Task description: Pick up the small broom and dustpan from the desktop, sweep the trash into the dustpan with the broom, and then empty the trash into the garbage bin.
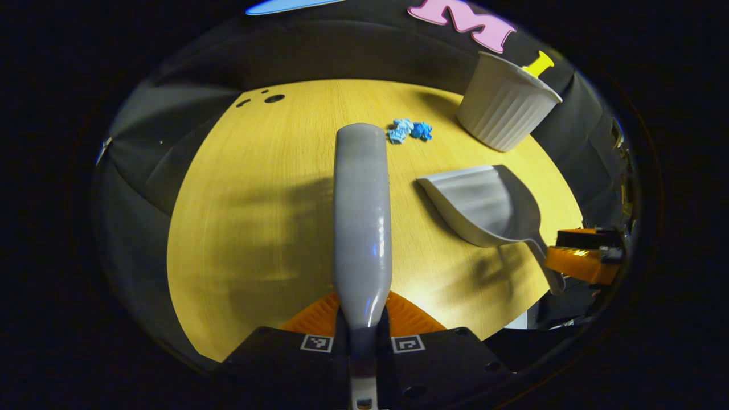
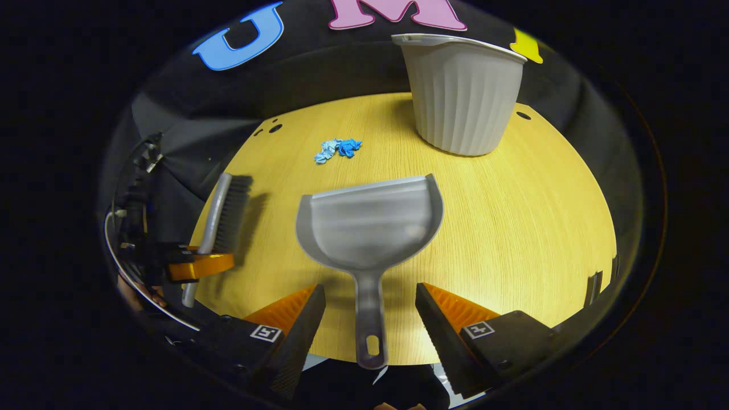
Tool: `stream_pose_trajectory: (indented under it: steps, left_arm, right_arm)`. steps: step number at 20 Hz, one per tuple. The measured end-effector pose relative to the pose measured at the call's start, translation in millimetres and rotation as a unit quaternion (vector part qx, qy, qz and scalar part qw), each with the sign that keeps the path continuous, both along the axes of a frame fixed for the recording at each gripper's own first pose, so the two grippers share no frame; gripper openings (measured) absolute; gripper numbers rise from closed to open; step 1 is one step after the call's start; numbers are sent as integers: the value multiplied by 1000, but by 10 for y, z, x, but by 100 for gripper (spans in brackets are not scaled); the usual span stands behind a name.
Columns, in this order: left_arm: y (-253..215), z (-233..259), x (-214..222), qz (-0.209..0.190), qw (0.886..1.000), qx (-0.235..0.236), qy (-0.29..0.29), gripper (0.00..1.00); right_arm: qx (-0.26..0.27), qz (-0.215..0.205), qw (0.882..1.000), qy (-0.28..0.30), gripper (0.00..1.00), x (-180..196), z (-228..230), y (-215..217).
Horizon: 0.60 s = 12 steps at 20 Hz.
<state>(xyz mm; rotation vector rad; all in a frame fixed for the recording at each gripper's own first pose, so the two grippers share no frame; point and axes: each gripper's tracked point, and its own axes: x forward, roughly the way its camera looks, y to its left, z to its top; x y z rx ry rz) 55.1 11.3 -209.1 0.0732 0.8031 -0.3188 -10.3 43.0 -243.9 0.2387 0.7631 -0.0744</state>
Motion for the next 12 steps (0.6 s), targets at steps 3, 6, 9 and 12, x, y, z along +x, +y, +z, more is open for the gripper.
stream_pose_trajectory:
  steps: [3,6,9,12]
  left_arm:
    - [63,162,-94,7,1000,-18,-17,23]
    - [193,188,-209,15,1000,-14,-24,23]
    - [256,174,-345,30,999,-29,-18,23]
    - [300,143,-394,47,998,-32,-9,23]
  right_arm:
    - [-6,-5,1000,20,99,117,-123,22]
    - [19,-24,998,60,99,196,-359,66]
    - [13,-33,995,92,99,251,-567,24]
    - [-8,-25,995,96,99,324,-649,-28]
